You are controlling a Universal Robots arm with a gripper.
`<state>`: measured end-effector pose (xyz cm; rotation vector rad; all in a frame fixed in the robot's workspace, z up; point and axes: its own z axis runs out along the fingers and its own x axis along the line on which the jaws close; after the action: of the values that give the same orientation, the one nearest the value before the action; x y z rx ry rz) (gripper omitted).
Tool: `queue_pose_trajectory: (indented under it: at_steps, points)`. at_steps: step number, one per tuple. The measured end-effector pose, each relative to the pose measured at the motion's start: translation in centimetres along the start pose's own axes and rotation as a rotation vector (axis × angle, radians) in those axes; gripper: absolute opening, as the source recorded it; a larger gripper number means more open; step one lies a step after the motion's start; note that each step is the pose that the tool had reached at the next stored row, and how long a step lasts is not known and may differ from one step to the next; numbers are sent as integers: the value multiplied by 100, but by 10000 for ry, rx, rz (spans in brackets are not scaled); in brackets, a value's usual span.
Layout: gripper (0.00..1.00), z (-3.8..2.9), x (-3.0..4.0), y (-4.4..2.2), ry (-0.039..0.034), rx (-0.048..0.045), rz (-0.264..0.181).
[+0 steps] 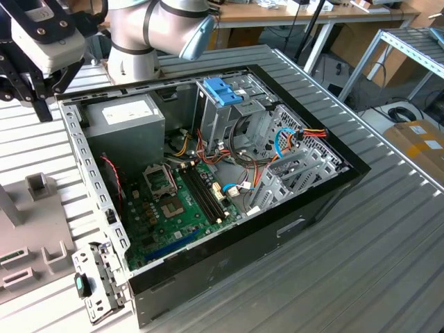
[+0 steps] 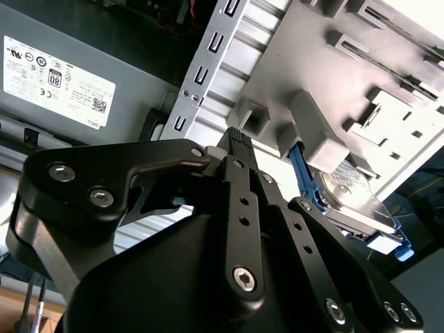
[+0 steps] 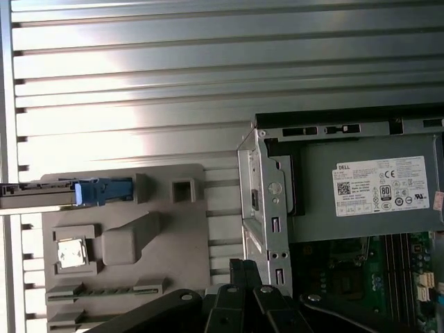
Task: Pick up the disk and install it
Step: 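Reach for the disk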
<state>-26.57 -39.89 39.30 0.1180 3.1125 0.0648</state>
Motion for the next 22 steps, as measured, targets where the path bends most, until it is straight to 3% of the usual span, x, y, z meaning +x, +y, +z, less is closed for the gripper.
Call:
queue_pose_trajectory:
  at_steps: [14,16,17,22]
  points:
    - [10,-2,80,-6,0,0,0]
    - [10,-6,249,-19,0,0,-1]
    - [10,-7,298,-23,0,0,-1]
    - [10,-8,329,-25,0,0,-1]
